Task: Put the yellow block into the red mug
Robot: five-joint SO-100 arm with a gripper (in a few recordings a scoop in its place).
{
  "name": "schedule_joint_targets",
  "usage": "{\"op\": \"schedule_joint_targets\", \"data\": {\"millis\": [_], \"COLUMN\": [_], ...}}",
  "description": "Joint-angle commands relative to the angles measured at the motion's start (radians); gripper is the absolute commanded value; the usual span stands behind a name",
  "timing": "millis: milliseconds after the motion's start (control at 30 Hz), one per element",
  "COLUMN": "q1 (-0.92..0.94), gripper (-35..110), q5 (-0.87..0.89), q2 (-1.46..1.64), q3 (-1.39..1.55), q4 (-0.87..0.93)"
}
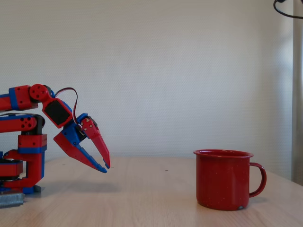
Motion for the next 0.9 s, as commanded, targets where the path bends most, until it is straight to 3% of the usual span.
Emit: {"op": "schedule_joint_targets", "data": {"millis": [0, 867], "q1": [-0.011, -0.009], "gripper": [0, 0], "q5": [0.008, 0.015], "q2": [0.020, 0.020], "q3": [-0.014, -0.014], "q4": [0.017, 0.017]}}
